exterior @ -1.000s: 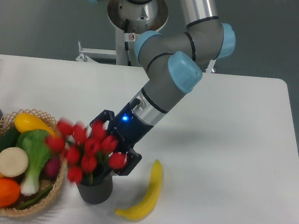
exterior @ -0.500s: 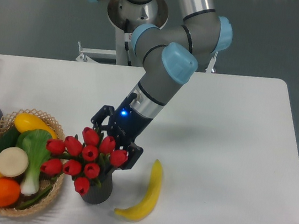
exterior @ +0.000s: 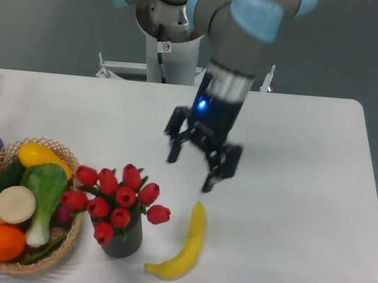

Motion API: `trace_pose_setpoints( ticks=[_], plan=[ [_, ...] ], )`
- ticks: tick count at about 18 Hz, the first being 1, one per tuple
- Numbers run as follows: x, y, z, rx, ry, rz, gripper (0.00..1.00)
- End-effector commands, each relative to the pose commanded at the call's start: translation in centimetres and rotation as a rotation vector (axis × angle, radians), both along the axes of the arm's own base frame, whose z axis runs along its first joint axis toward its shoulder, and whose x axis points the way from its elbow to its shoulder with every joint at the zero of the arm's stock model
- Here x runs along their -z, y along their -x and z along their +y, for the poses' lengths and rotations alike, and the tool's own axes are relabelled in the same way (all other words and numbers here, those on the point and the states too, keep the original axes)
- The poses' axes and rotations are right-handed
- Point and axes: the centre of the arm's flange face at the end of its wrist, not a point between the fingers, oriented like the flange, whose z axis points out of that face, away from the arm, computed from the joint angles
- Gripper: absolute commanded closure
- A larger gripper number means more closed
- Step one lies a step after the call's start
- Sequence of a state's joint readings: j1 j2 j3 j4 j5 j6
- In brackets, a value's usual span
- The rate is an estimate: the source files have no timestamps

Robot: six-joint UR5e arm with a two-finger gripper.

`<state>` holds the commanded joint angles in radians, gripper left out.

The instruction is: Insert the flowers into the vase

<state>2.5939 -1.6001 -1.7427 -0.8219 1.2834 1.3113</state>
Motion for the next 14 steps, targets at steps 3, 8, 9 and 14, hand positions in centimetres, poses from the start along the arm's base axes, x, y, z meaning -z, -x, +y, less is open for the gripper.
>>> trace_pose_setpoints(
  ticks=[3,8,9,14],
  plan=[
    [-2.2,0.7,-2.2,0.059,0.115,0.004,0.00],
    [-4.5,2.7,-7.9,0.149,0.206,0.009,0.00],
    [-4.8,3.0,-8.9,0.174,0.219,0.016,0.00],
    [-5.7,4.5,-12.4,0.290,0.272,-0.004,0.00]
  ],
)
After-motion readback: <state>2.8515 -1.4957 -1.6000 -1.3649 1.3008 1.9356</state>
